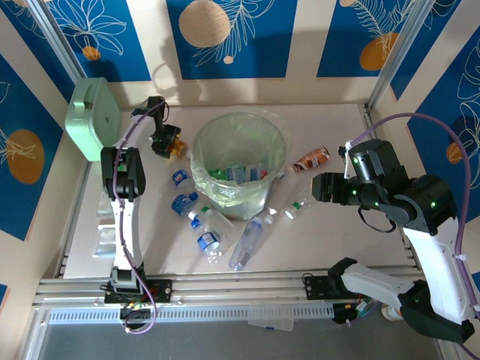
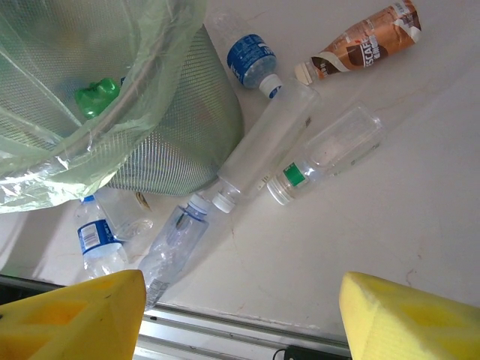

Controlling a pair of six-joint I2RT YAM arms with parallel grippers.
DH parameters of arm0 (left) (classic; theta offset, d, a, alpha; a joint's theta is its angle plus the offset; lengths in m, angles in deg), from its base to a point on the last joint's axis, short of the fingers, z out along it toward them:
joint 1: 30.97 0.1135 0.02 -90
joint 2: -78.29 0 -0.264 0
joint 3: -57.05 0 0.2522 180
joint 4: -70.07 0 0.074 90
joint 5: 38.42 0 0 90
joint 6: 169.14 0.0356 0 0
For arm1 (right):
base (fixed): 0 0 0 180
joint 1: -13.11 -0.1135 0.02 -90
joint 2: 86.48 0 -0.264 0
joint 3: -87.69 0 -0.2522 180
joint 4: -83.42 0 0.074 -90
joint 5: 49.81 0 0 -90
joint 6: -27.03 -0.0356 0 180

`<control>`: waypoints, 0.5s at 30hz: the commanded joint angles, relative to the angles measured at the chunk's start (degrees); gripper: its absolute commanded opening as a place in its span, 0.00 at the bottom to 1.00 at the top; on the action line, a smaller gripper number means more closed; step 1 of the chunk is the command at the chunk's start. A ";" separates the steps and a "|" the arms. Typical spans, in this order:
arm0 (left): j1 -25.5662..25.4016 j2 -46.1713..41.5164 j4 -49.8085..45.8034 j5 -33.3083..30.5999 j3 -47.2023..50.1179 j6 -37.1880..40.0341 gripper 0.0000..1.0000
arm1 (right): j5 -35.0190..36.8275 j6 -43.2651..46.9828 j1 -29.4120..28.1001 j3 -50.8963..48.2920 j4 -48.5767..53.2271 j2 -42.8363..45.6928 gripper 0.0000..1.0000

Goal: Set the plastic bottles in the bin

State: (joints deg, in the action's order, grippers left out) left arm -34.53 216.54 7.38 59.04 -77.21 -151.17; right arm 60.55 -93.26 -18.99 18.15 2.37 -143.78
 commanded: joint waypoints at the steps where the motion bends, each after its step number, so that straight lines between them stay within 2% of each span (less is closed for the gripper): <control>1: 0.04 1.90 -2.08 1.80 -2.34 2.56 0.63 | 1.04 -0.82 0.30 -0.28 0.85 0.70 0.70; 3: 0.04 1.93 -2.55 1.90 -3.07 3.56 0.55 | 0.91 -0.93 0.31 -0.62 0.40 0.54 0.70; 6: 0.04 0.70 -3.15 1.35 -3.51 4.91 0.51 | 0.65 -0.92 0.28 -0.51 -0.24 0.28 0.70; 15: 0.12 -9.51 -5.41 -1.46 -5.55 10.78 0.50 | 0.47 -0.56 0.28 1.37 -1.75 0.34 0.70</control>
State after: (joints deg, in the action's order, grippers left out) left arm -34.53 214.60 4.15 59.00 -80.03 -143.92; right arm 60.81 -93.41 -18.99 18.11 1.46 -144.06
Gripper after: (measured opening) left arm 0.542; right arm 0.696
